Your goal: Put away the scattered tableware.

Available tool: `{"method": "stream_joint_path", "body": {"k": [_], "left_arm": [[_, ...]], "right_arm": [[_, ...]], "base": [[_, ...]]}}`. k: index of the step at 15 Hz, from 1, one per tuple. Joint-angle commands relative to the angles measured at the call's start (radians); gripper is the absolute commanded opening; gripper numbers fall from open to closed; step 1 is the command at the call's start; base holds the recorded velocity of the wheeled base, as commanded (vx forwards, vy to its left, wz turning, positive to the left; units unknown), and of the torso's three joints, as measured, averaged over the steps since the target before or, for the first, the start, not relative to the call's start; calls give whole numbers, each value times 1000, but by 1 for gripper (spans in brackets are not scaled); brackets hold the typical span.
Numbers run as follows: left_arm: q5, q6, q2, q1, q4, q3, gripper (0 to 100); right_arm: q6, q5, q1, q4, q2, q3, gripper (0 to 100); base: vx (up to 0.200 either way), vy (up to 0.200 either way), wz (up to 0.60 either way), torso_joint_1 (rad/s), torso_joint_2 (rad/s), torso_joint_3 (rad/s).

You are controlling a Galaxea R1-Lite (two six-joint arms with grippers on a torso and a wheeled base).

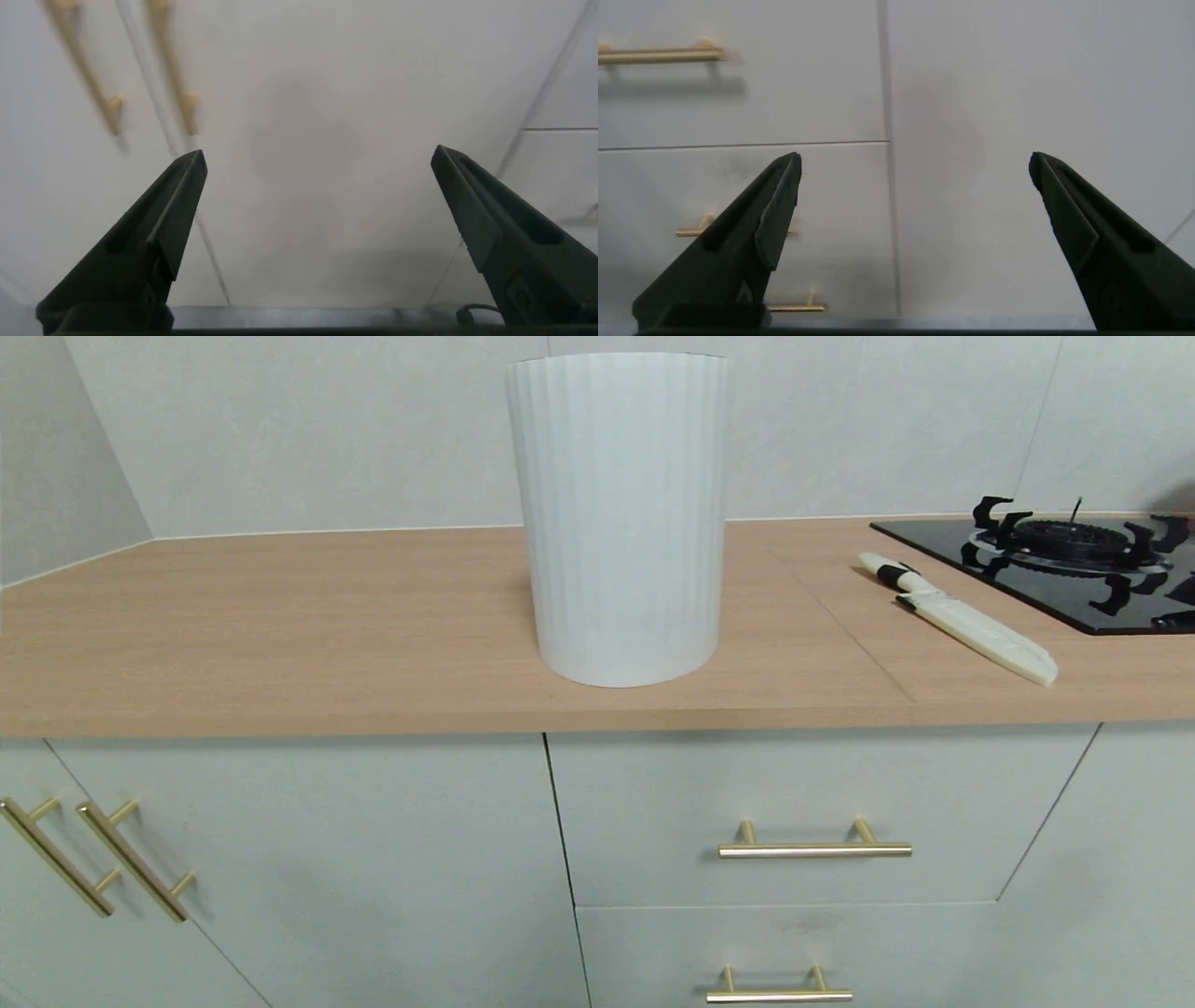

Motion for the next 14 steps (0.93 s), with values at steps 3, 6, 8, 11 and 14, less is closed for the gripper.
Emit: {"method": "stream_joint_path", "body": {"k": [3, 6, 8, 11, 14], "left_arm": [[1, -1, 2, 0, 1, 0, 100], [1, -1, 2, 0, 1, 0, 100], [1, -1, 2, 0, 1, 0, 100], [1, -1, 2, 0, 1, 0, 100], [1, -1, 2, 0, 1, 0, 100]], "right_arm": [[-1, 0, -1, 0, 2, 0, 100], [-1, 0, -1, 0, 2, 0, 100], [-1, 0, -1, 0, 2, 0, 100], [-1, 0, -1, 0, 2, 0, 100], [-2, 0, -1, 0, 2, 0, 100]], "base": [[0, 0, 0, 0, 0, 0], [0, 0, 0, 0, 0, 0], [0, 0, 0, 0, 0, 0], [0, 0, 0, 0, 0, 0], [0, 0, 0, 0, 0, 0]]}}
